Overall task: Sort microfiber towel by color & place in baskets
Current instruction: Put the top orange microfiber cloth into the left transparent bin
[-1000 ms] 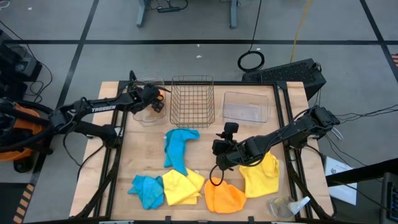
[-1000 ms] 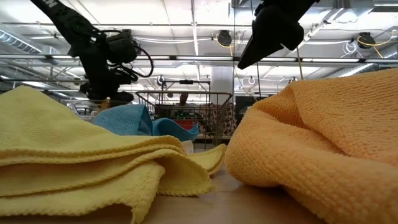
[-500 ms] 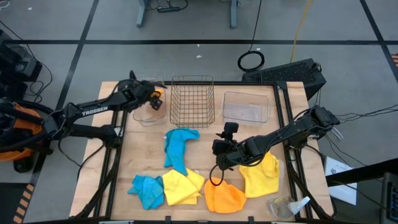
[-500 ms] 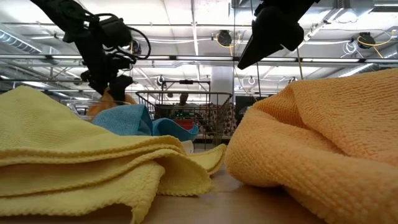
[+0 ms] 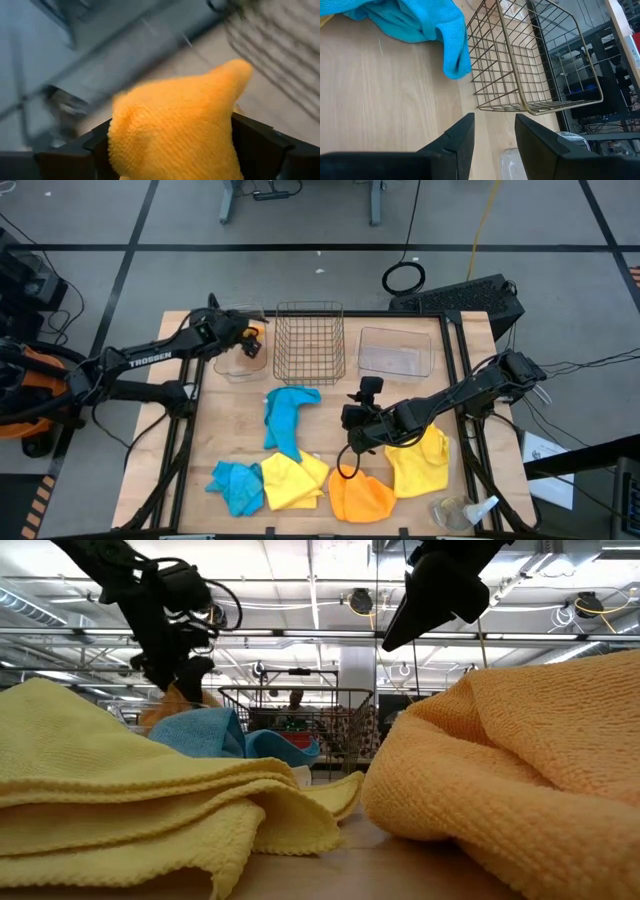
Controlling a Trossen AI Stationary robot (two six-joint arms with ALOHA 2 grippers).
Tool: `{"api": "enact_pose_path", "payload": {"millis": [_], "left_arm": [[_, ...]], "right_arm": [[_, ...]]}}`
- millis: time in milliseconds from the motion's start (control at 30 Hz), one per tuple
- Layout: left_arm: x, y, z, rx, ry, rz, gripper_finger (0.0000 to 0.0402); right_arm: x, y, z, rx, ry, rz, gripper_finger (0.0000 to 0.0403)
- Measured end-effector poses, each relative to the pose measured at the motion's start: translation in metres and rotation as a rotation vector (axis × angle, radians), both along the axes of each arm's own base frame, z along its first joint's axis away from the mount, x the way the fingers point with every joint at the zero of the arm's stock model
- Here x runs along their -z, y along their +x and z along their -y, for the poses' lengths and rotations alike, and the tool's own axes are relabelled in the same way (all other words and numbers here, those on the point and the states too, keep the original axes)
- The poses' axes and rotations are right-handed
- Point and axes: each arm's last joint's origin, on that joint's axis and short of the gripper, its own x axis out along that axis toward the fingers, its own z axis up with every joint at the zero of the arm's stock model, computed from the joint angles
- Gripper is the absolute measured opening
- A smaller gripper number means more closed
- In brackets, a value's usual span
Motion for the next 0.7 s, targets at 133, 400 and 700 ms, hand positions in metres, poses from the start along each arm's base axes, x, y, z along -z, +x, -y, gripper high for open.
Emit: {"api": "enact_pose_path", "payload": {"millis": [133, 400, 700], "left_arm": [[-0.006, 0.001, -0.002, -0.03, 0.072, -0.007, 0.0306], [0.002, -0.003, 0.004, 0.017, -0.075, -0.011, 0.0306], [0.0, -0.008, 0.01, 0.047, -0.182, -0.065, 0.0306]], "right_arm": [[0.0, 0.0, 0.0, 0.0, 0.001, 0.001, 0.0134], [0.0, 0.0, 0.0, 0.0, 0.001, 0.001, 0.0134], [0.0, 0.0, 0.0, -0.001, 0.001, -0.001, 0.0134]]}}
